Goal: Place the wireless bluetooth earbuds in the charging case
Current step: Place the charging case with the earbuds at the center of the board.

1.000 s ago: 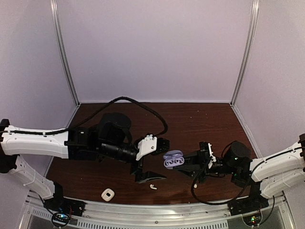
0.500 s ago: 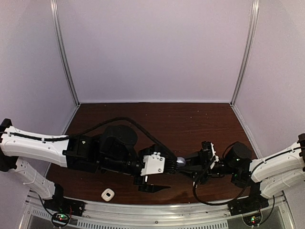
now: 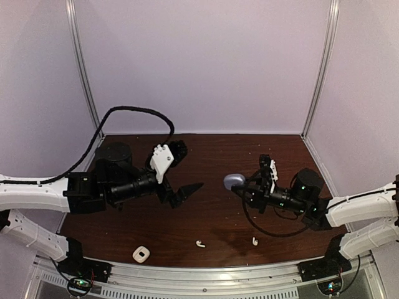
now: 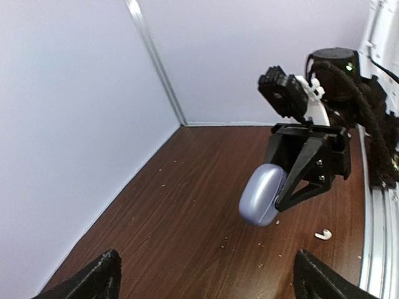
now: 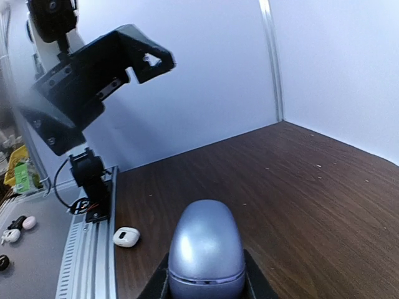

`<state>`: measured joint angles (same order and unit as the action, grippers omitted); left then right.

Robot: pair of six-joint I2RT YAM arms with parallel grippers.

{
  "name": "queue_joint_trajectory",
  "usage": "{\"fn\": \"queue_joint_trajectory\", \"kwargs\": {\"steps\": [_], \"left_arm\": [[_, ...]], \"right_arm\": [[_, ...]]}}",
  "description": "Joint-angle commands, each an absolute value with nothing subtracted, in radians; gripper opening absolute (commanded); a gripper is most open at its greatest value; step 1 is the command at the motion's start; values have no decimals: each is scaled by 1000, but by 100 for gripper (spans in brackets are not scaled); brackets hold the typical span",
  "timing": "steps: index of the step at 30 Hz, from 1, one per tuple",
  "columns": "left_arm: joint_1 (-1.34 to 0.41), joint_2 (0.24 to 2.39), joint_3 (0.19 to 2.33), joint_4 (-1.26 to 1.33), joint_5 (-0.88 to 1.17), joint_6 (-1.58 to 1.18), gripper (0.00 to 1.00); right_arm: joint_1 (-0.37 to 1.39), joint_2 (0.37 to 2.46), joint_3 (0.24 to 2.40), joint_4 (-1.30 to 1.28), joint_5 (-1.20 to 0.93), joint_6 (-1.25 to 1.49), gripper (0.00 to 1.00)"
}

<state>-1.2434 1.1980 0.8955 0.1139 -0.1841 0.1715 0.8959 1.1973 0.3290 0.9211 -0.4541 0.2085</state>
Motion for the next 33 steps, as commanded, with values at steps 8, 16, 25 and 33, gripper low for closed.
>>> {"fn": "queue_joint_trajectory", "kwargs": {"steps": [8, 16, 25, 33], "left_arm": [[-1048, 1164, 833, 290, -282, -173, 98], [-872, 1246, 929, -69, -440, -471, 97], [-821, 1198, 832, -77, -327, -509, 98], [-821, 1186, 786, -76, -294, -534, 98]], "right_arm": [[573, 1390, 669, 526, -324, 298, 1], [568, 1730, 904, 384, -341, 263, 3], [569, 2016, 1126, 319, -425, 275, 9], [568, 2105, 1199, 297, -462, 288, 22]]}}
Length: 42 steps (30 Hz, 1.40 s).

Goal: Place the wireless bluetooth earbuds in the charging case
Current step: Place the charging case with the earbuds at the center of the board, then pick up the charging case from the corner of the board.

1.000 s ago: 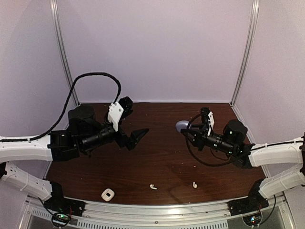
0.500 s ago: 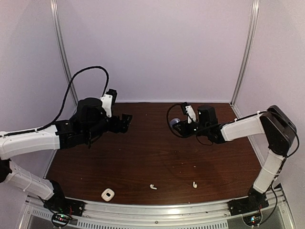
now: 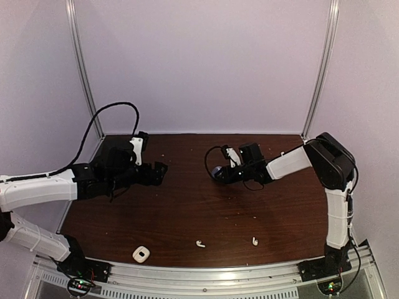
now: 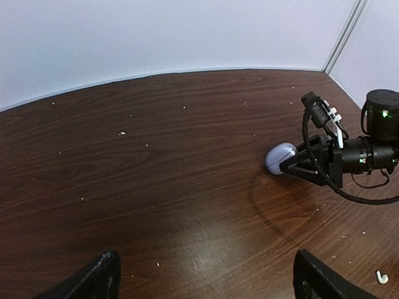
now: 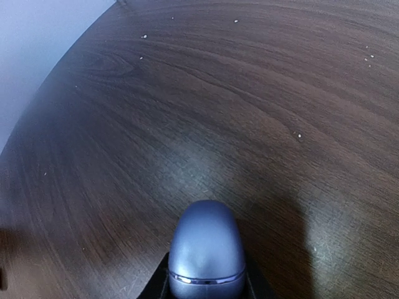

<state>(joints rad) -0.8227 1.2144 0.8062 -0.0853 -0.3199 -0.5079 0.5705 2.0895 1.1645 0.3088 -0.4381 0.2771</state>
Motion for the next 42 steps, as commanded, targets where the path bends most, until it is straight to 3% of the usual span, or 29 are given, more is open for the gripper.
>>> {"fn": "queue_joint_trajectory", "kwargs": {"steps": [1, 13, 17, 19, 26, 31, 42], "left_arm": [[-821, 1187, 786, -82, -290, -535, 98], [-822, 1115, 773, -316, -133, -583, 98], [-854, 1069, 733, -400, -86, -621, 98], [-884, 1060, 730, -455, -92, -641, 98], [-1040, 1119, 769, -683, -109, -743, 91], [-1195, 1209, 788, -822, -90, -853, 86], [-1216, 1159, 629, -754, -6, -948, 73]], "right_arm": [[568, 2106, 1203, 294, -456, 288, 26], [523, 2039, 1188, 240, -368, 249, 65], [516, 1994, 1166, 224, -320, 228, 85], [515, 1968, 1149, 234, -308, 223, 90], [515, 1882, 1118, 220, -294, 211, 99], [521, 1807, 1076, 226, -311, 212, 100], [557, 1624, 958, 255, -371, 227, 99]]}}
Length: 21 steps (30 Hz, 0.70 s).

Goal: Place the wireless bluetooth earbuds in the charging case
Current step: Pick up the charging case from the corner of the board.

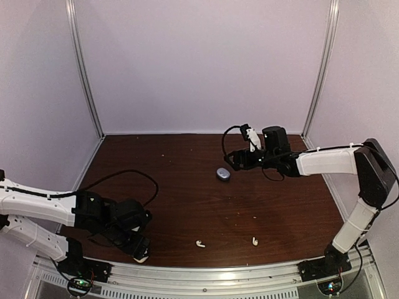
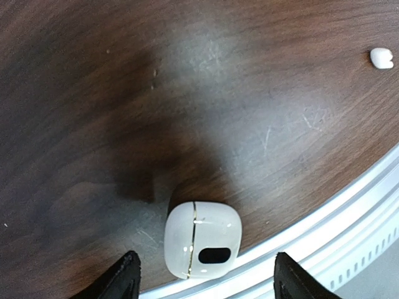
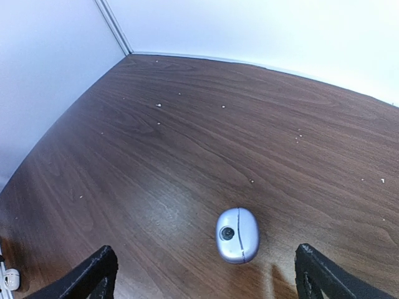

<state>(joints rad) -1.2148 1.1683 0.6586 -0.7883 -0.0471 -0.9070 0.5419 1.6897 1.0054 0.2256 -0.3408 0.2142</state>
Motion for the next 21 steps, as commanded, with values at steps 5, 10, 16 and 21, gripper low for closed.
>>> {"fn": "queue_joint_trajectory", "kwargs": {"steps": [5, 10, 16, 21], "left_arm": [[-1216, 1176, 580, -698, 33, -951, 71], [-1216, 1198, 553, -673, 19, -952, 68], [-1215, 1225, 549, -627, -32, -945, 62], [-1216, 1285, 566, -596, -62, -906, 54]], "right_arm": [[561, 1566, 919, 250, -380, 233, 99], [569, 1536, 895, 246, -398, 239, 99], [571, 1492, 859, 261, -413, 258, 100], [572, 1467, 841, 257, -416, 267, 98]]}}
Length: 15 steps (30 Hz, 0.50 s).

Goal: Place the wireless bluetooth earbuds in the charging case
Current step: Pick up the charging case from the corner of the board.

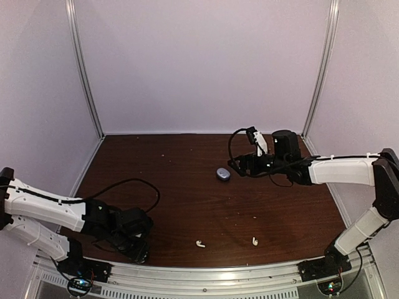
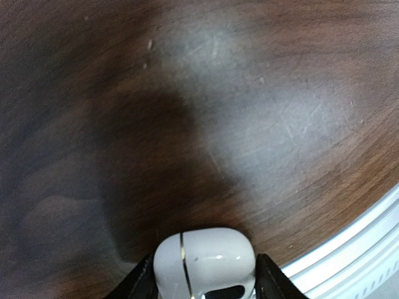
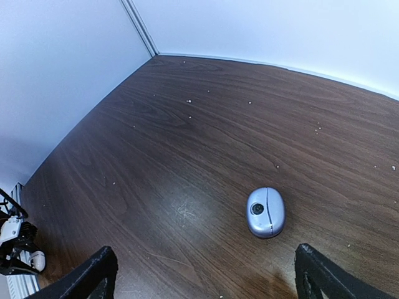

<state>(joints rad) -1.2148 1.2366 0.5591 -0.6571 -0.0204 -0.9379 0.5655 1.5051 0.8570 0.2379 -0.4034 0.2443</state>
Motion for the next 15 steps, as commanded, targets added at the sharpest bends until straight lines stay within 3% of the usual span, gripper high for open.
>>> {"fn": "queue_joint_trajectory", "kwargs": {"steps": [1, 15], "left_arm": [[-1216, 1296, 571, -589, -70, -897, 52], [-1216, 1440, 851, -494, -226, -552, 42]], "right_arm": [[571, 1460, 836, 260, -420, 272, 98], [602, 1417, 722, 330, -582, 379, 91]]}}
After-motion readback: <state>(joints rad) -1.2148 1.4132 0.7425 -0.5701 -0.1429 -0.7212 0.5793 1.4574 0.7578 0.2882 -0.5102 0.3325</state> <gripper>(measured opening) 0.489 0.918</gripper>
